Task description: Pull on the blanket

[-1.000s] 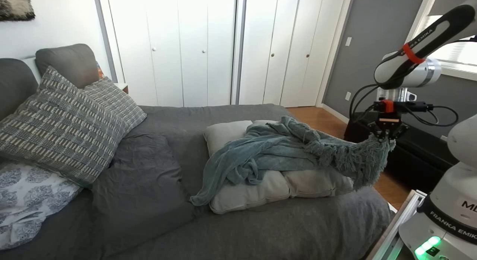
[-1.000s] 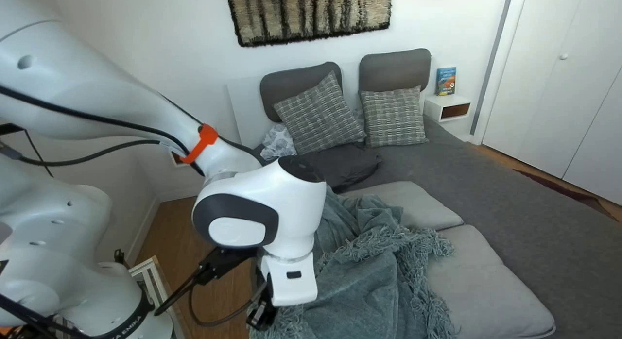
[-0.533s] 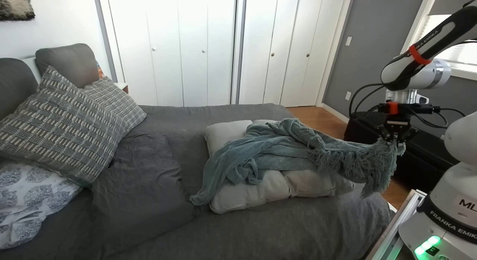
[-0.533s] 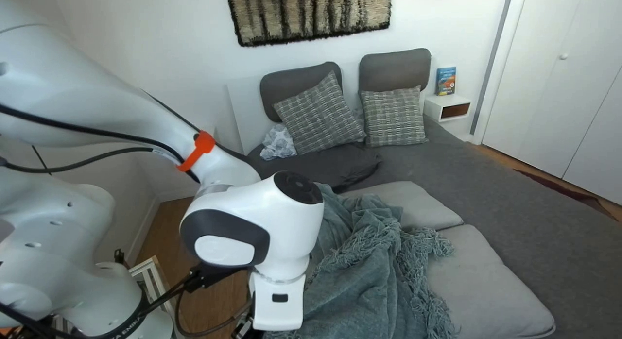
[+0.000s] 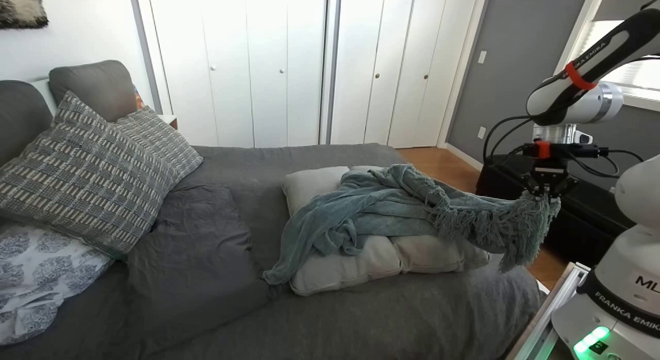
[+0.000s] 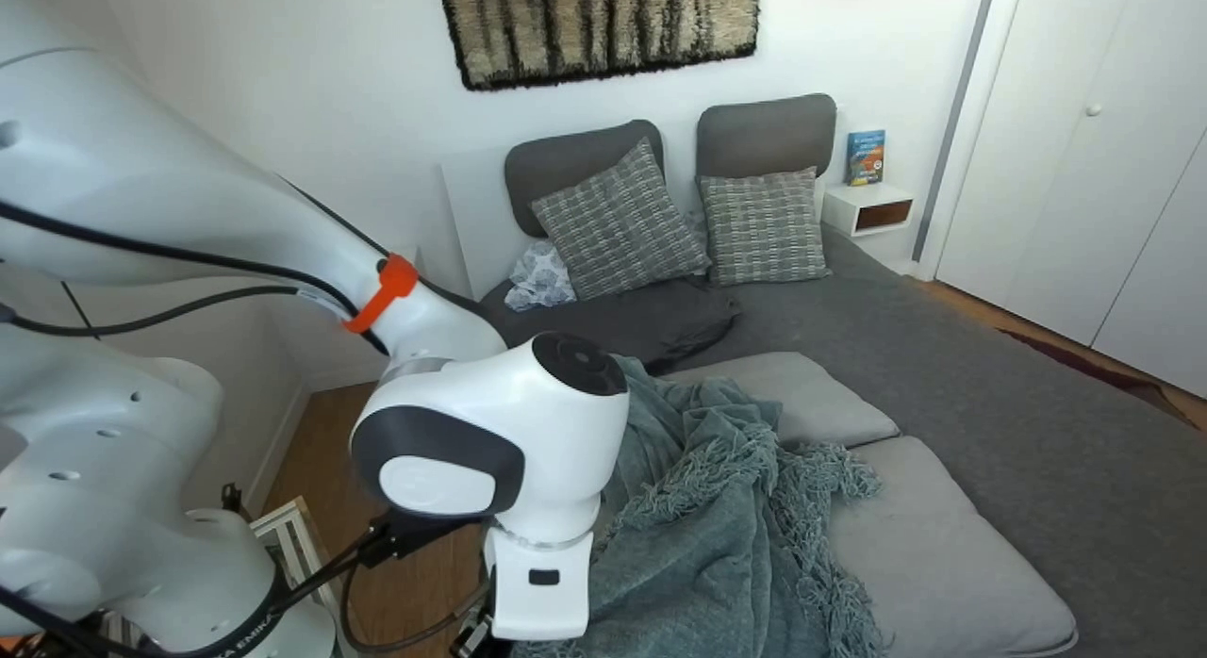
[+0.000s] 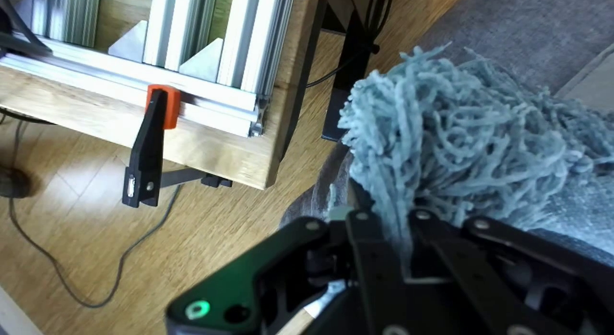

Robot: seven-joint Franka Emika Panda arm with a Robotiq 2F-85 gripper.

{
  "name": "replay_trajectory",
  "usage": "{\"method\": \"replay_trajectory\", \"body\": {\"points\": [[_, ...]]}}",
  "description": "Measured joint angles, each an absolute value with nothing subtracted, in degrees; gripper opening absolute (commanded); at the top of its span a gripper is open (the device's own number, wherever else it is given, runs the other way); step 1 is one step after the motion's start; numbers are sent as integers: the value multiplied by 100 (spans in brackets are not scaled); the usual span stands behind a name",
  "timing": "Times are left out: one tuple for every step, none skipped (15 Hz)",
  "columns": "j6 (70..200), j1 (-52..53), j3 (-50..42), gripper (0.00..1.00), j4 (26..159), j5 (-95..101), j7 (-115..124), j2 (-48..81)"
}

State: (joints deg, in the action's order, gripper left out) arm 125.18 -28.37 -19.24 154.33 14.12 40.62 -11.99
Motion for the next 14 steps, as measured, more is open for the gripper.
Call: {"method": "replay_trajectory", "body": {"points": [[12518, -2836, -1923, 2, 15433, 1412, 4062, -1199], [12560, -2850, -1923, 2, 15431, 1460, 4138, -1189], [12681, -2904, -1925, 2, 15425, 1625, 4346, -1161], [12849, -3003, -1937, 2, 15416, 1852, 4602, -1112], [13006, -3142, -1983, 2, 15395, 2115, 4840, -1044], [13142, -3304, -2068, 2, 15357, 2387, 5043, -969], [13259, -3487, -2181, 2, 15304, 2662, 5217, -887], [13358, -3684, -2308, 2, 15239, 2926, 5364, -802], [13476, -3885, -2446, 2, 15165, 3154, 5484, -709], [13581, -4081, -2583, 2, 15080, 3339, 5585, -607], [13686, -4267, -2715, 2, 14978, 3483, 5681, -496], [13784, -4437, -2840, 2, 14866, 3565, 5768, -373], [13873, -4576, -2944, 2, 14753, 3582, 5857, -246], [13954, -4690, -3029, 2, 14635, 3583, 5969, -113]]}}
